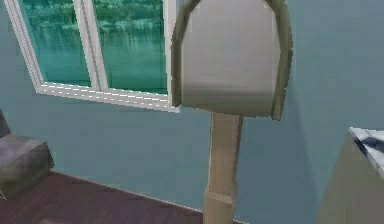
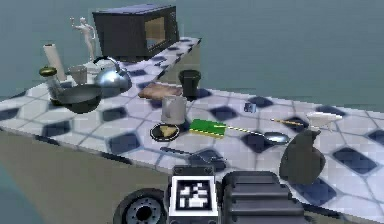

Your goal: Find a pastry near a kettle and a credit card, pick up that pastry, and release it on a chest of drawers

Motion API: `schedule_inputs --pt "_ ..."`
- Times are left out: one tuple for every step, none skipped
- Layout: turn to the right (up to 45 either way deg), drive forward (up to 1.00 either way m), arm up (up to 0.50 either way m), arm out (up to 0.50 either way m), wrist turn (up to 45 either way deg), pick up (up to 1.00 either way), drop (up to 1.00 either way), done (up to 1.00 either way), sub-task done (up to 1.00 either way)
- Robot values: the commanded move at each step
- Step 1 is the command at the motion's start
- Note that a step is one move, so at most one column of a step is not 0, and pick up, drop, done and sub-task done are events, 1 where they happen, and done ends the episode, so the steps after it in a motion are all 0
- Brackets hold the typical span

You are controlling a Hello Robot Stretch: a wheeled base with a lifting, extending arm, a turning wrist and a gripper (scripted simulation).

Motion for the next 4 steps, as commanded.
schedule_inputs --pt "0.0 0.00 0.00 0.30 0.0 0.00 0.00 0.00 0.00" --pt "0.0 0.00 0.00 0.00 45.0 0.00 0.00 0.00 0.00" --pt "0.0 0.00 0.00 0.00 45.0 0.00 0.00 0.00 0.00" --pt "0.0 0.00 0.00 0.00 45.0 0.00 0.00 0.00 0.00"
